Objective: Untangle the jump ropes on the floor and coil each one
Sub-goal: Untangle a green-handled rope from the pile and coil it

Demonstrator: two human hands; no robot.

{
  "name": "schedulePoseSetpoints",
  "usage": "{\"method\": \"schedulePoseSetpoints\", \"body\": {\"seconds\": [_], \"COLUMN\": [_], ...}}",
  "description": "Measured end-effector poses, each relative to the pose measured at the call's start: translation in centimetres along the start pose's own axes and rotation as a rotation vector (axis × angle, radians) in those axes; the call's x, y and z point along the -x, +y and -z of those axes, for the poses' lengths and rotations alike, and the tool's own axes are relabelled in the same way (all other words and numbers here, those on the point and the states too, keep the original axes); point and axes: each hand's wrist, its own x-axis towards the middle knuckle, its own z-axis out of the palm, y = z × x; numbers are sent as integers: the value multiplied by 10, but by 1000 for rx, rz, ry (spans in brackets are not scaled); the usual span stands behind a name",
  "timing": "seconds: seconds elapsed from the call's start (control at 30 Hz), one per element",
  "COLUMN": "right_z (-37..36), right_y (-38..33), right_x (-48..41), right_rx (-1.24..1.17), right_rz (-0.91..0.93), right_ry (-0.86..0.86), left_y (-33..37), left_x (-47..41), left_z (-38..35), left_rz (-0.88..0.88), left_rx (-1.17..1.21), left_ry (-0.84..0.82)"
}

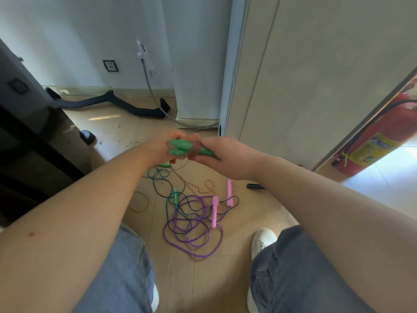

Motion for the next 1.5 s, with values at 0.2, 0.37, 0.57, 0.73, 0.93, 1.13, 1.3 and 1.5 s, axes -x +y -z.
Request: {"method": "schedulePoseSetpoints", "body": {"seconds": [0.2,0.37,0.57,0.73,0.93,1.13,1.3,1.5], "right_z": [18,9,-23,-22,17,20,11,-13], "right_y": [6,38,20,-1,-11,16,44,9], "right_x": [-1,-8,-6,-1,7,-1,-8,-8], "right_rx": [135,359,570,373,27,49,332,423], "right_rz": [-267,-593,-268,-139,-137,-382,-579,-243], "right_ry": [221,116,-417,-409,-105,280,78,-322], "left_y": [-3,20,23,3,-3,12,23,14], "left_x": [-1,7,4,-2,-3,-6,0,-1], "left_z": [-4,-18,-19,-7,-6,-19,-25,-16], "left_rz": [47,-61,-186,-136,75,66,-93,-263], "left_rx": [-9,-167,-293,-328,-110,50,-179,-338], "left_ry": [21,-111,-78,35,-46,-95,-78,89]}}
